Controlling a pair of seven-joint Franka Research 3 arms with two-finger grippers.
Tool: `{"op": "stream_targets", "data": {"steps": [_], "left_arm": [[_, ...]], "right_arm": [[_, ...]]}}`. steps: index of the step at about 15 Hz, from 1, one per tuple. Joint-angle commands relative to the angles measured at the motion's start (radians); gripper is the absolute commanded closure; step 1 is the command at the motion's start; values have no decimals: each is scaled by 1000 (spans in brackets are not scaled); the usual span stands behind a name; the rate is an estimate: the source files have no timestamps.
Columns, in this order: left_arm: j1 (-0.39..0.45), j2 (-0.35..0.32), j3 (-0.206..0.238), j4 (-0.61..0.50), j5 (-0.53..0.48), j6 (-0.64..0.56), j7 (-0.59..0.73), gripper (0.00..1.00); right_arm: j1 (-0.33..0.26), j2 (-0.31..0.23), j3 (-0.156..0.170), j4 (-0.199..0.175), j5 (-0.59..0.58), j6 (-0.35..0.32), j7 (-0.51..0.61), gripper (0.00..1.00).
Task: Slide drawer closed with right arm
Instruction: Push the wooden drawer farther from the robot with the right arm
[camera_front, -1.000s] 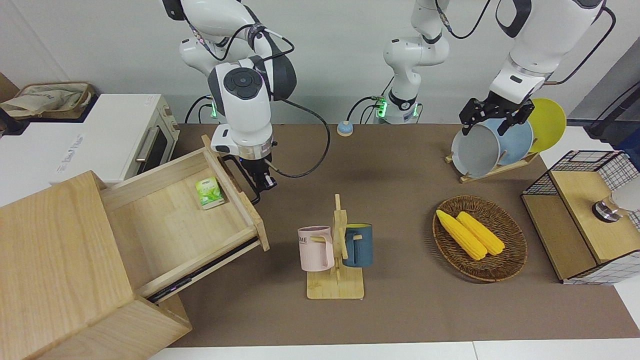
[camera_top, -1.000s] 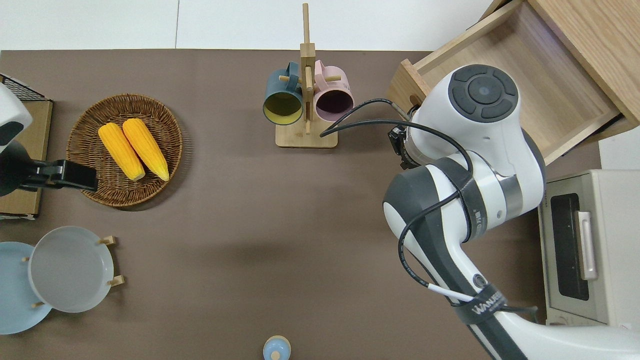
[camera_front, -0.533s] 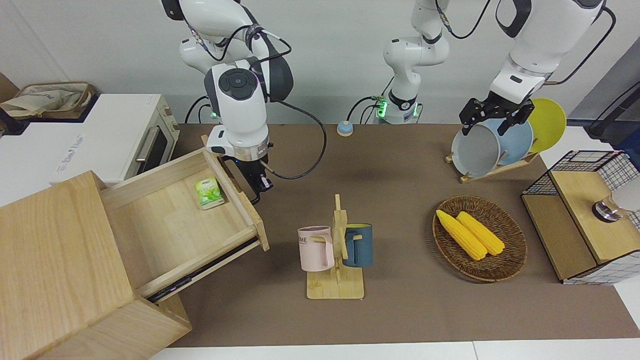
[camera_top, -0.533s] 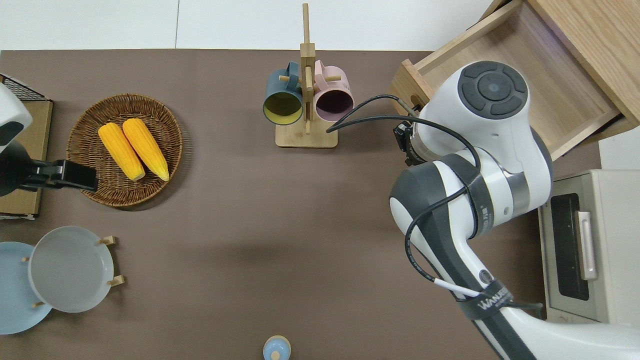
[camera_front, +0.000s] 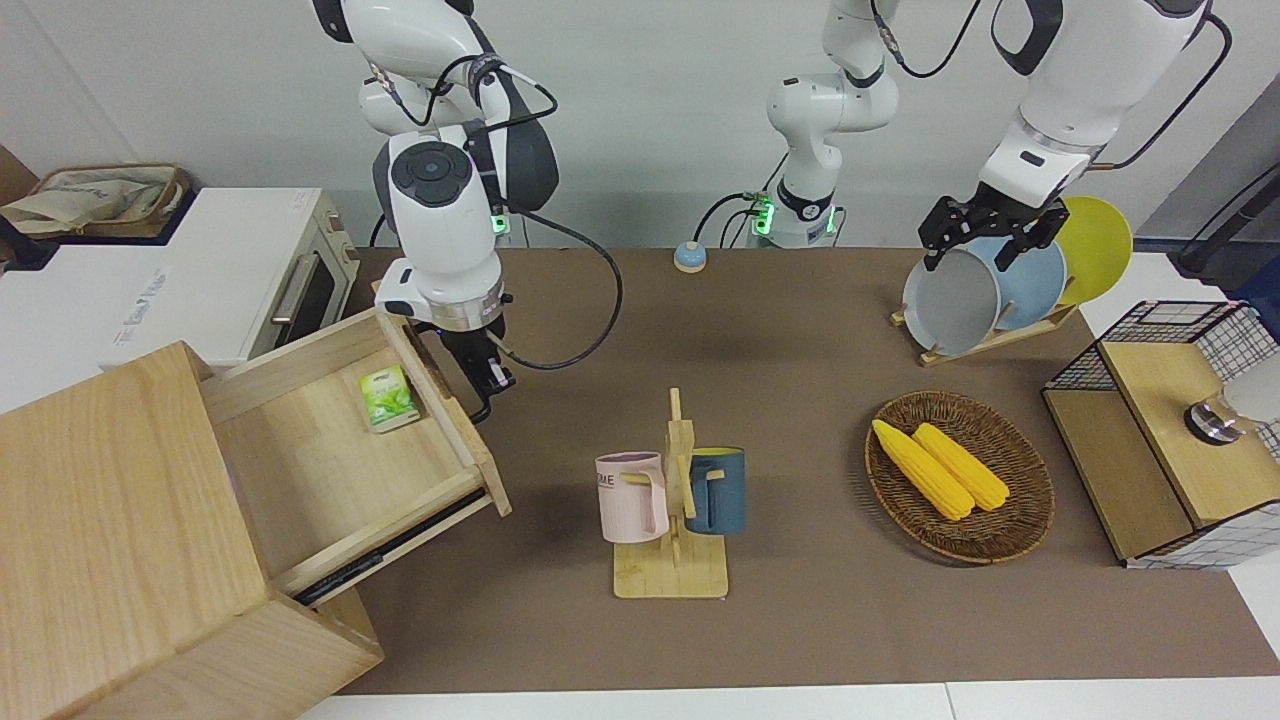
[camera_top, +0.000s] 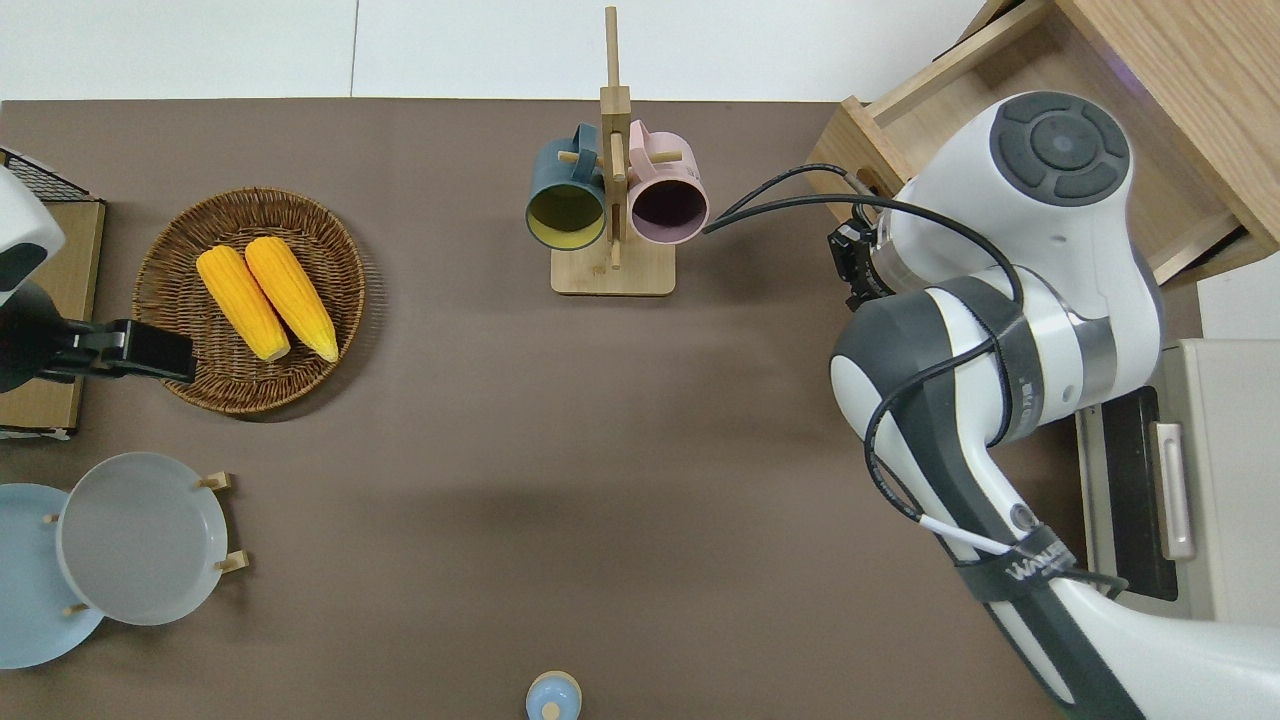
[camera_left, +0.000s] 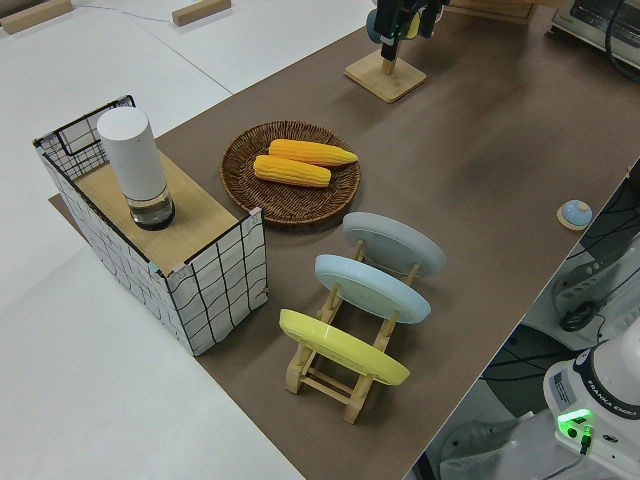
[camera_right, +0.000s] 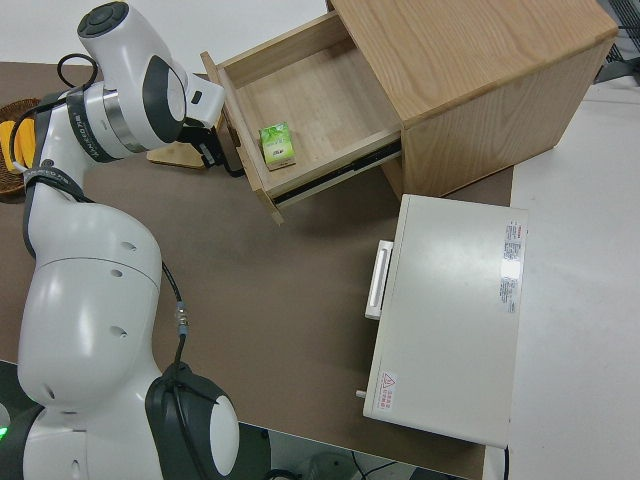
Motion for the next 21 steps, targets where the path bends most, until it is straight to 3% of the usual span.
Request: {"op": "stream_targets", "data": {"steps": [1, 5, 16, 21], "left_arm": [[5, 11, -7, 26, 17, -20, 10, 7], [5, 11, -7, 26, 17, -20, 10, 7], [5, 11, -7, 24, 17, -20, 10, 7], [5, 11, -7, 24, 17, -20, 10, 7]], "right_arm": [[-39, 38, 11, 48, -14, 10, -63, 1000], [-65, 70, 11, 103, -15, 2, -80, 1000], [-177, 103, 23, 146, -9, 10, -236, 1000], [-225, 113, 25, 149, -15, 13, -334, 1000]]}}
